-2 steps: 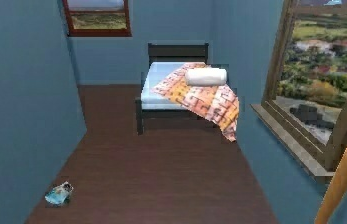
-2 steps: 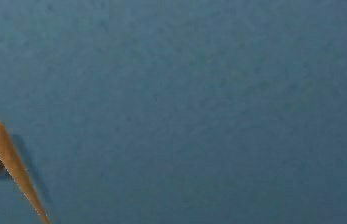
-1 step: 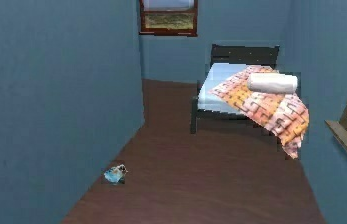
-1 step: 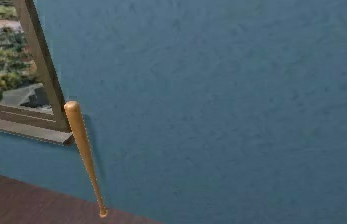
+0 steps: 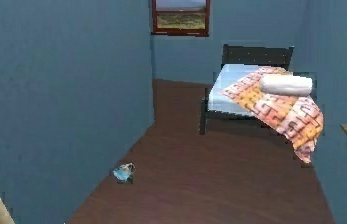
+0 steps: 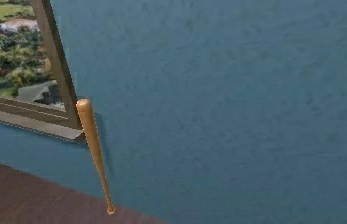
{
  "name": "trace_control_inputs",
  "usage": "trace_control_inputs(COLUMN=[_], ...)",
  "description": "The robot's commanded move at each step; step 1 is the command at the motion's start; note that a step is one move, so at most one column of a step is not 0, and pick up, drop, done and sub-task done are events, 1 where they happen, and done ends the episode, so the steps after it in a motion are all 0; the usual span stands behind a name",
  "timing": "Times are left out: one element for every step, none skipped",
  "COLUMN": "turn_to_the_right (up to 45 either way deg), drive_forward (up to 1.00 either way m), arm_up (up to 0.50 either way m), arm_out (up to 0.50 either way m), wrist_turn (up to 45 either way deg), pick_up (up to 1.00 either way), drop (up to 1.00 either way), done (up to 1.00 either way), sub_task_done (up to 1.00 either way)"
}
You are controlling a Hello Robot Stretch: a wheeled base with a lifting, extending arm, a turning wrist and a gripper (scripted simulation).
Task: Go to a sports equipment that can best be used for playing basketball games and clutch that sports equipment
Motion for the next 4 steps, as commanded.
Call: trace_control_inputs(turn_to_the_right=[0.0, 0.0, 0.0, -24.0], drive_forward=[1.0, 1.0, 0.7, 0.0], arm_up=[0.0, 0.0, 0.0, 0.0], arm_out=[0.0, 0.0, 0.0, 0.0], wrist_turn=[0.0, 0.0, 0.0, 0.0], pick_up=[0.0, 0.0, 0.0, 0.0], drop=[0.0, 0.0, 0.0, 0.0], done=[0.0, 0.0, 0.0, 0.0], sub_task_done=[0.0, 0.0, 0.0, 0.0])
